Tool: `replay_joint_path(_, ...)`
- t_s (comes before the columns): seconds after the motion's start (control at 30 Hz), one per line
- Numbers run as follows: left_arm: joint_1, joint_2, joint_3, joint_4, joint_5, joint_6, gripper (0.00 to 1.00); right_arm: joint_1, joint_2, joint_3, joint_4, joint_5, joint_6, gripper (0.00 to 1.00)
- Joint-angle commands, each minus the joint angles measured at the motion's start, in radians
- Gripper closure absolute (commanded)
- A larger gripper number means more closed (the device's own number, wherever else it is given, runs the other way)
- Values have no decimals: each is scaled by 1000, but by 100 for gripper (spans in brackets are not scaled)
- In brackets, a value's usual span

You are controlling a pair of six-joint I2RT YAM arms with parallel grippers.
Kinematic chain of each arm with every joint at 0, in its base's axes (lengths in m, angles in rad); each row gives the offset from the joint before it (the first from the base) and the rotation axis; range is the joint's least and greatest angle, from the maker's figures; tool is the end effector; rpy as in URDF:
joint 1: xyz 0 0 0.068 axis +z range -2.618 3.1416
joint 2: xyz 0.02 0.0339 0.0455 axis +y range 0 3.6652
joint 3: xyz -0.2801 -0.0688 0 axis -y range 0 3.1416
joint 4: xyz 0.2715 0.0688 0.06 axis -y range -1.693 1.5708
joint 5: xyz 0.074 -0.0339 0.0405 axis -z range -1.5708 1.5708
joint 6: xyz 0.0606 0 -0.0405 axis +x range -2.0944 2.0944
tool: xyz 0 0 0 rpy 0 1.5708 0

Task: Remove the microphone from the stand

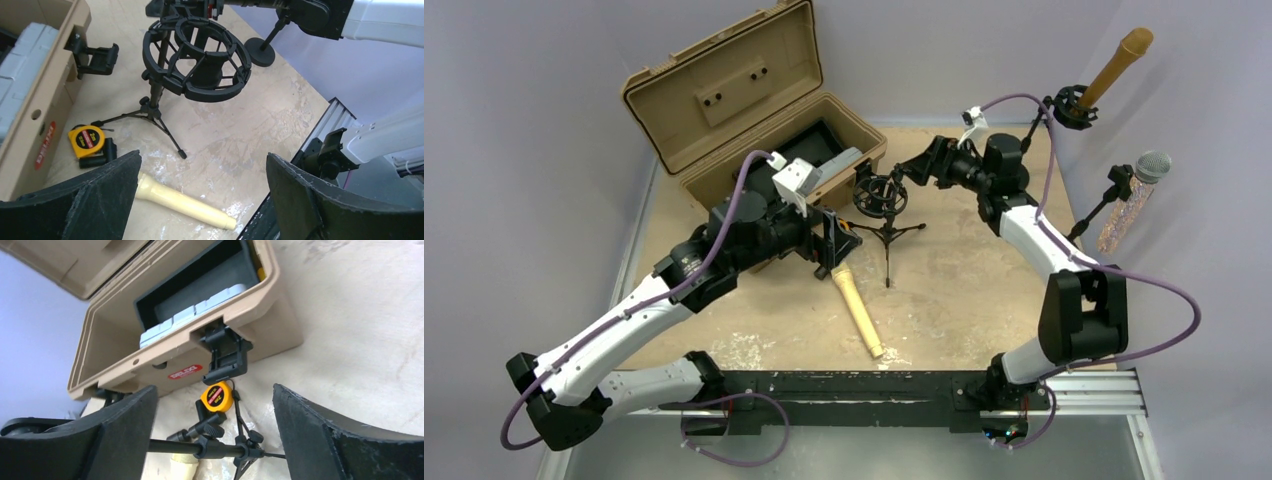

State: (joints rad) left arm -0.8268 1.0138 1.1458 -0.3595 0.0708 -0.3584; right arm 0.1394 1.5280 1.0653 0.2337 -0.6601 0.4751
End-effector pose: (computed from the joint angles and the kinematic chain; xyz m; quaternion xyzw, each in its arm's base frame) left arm 0.1757 -0.1973 0.4162 0.2030 0.7558 -0.3703 0.5004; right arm 0.3874 0.0919 0.2982 -0.0749 0.7642 0.4198 0.4838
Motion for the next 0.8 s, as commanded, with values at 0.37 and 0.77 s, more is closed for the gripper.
replay_joint_path(0.37, -222, 21, -494, 874, -378, 24, 10, -8, -108, -176, 174, 125, 24, 4)
replay_joint_path(0.77, -268, 597, -431, 1414, -606, 269, 18, -8, -134, -225, 181, 104, 29, 2)
